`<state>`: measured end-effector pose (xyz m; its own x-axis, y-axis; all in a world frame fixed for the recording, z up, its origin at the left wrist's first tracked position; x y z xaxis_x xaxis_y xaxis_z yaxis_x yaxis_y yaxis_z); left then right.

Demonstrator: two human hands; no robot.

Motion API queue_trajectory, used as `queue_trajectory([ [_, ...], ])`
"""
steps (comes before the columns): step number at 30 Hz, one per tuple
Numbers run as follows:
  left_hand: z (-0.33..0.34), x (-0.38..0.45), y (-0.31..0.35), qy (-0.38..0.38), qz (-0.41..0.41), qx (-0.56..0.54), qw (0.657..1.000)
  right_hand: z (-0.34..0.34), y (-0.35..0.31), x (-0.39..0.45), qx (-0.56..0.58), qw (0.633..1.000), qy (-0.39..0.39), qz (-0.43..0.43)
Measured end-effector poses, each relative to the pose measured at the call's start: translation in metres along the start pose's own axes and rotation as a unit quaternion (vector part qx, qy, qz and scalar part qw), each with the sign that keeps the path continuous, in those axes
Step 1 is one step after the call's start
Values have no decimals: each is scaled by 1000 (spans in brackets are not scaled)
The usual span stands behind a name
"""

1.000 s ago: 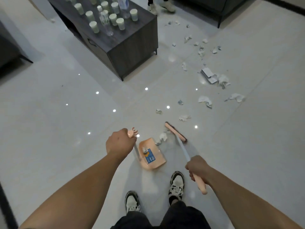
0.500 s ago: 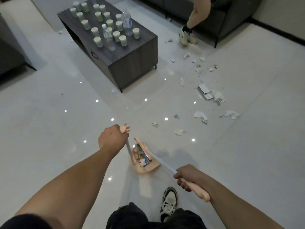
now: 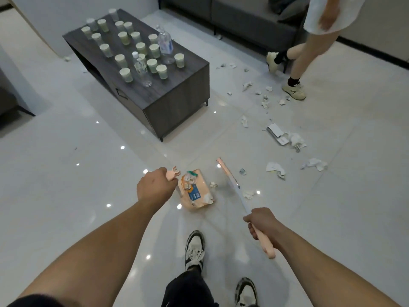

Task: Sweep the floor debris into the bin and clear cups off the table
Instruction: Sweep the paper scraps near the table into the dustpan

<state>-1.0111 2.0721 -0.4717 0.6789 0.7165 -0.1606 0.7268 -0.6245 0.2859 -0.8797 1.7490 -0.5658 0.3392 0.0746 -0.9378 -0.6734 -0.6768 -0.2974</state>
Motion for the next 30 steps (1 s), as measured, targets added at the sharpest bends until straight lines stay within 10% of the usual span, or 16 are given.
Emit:
queue_trajectory([
  [14,5,143,-42,-56,13,-13,998,114,-65,-1,60,988,-101,100],
  [30,20,149,68,-74,119,25,990,-38,-87,38,22,996,85,6],
])
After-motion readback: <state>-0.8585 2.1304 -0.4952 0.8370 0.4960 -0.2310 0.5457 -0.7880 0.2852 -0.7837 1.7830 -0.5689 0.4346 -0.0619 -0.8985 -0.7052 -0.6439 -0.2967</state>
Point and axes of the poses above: each hand's wrist, its own x-axis towards the middle knuckle, its own z-axis out of the palm, y = z × x, the point moved 7 cm from there along x, towards the middle knuckle, and after that the axes turned 9 degrees about z, right-handed, at the moved point
